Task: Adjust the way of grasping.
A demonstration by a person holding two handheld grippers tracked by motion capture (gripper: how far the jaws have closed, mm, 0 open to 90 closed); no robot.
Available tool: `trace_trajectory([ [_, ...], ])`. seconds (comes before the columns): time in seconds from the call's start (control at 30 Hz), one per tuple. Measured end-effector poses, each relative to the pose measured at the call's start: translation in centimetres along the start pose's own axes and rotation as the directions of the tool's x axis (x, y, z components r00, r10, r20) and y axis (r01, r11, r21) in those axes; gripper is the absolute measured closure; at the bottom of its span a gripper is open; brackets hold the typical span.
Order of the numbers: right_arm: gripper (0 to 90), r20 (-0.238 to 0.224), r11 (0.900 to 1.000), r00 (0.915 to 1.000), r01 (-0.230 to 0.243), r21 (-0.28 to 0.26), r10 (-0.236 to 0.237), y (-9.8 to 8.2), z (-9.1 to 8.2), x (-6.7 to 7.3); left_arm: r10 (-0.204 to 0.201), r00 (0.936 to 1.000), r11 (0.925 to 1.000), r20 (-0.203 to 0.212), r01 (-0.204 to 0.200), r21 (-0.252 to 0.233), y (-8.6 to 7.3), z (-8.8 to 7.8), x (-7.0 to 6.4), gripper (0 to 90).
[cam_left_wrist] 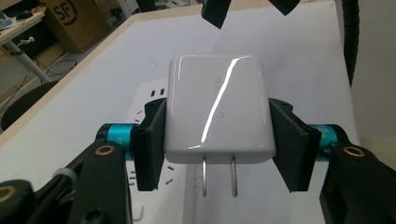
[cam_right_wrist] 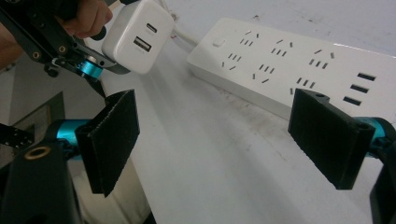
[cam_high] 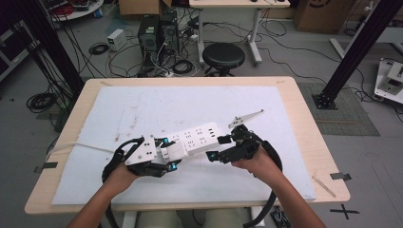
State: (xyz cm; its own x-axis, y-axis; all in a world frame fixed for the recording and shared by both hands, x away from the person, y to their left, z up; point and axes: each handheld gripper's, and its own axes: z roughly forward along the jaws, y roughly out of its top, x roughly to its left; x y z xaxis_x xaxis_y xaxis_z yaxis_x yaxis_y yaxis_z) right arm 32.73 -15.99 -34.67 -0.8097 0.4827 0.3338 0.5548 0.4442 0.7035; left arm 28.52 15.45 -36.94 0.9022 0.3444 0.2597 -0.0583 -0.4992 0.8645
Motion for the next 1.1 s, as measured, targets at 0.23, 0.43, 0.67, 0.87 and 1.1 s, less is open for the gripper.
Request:
trace_trajectory([
  [0.23, 16.7, -0.053, 0.999, 0.9972, -0.053, 0.004, 0.053, 0.2, 0.5, -0.1, 0.003, 1.0000, 1.0000, 0.003, -0.003, -0.004, 0.0, 0.4, -0.1, 42.6],
  [0.43, 16.7, -0.096, 0.994, 0.9894, -0.108, 0.017, 0.109, 0.3, 1.0, -0.3, 0.010, 0.9999, 0.9999, 0.011, -0.010, -0.010, 0.1, 0.9, -0.2, 42.6],
  [0.67, 16.7, -0.158, 0.986, 0.9735, -0.164, 0.022, 0.165, 0.3, 1.4, -0.7, 0.013, 0.9997, 0.9998, 0.019, -0.012, -0.014, -0.1, 1.6, -0.3, 42.6],
  [0.87, 16.8, -0.180, 0.977, 0.9609, -0.206, 0.046, 0.211, 0.3, 1.8, -0.9, 0.017, 0.9995, 0.9996, 0.026, -0.016, -0.024, -0.3, 2.2, -0.6, 42.5],
  [1.1, 16.7, -0.233, 0.962, 0.9333, -0.268, 0.055, 0.273, 0.5, 2.2, -1.1, 0.033, 0.9989, 0.9984, 0.033, -0.031, -0.046, -0.1, 3.1, -1.0, 42.6],
])
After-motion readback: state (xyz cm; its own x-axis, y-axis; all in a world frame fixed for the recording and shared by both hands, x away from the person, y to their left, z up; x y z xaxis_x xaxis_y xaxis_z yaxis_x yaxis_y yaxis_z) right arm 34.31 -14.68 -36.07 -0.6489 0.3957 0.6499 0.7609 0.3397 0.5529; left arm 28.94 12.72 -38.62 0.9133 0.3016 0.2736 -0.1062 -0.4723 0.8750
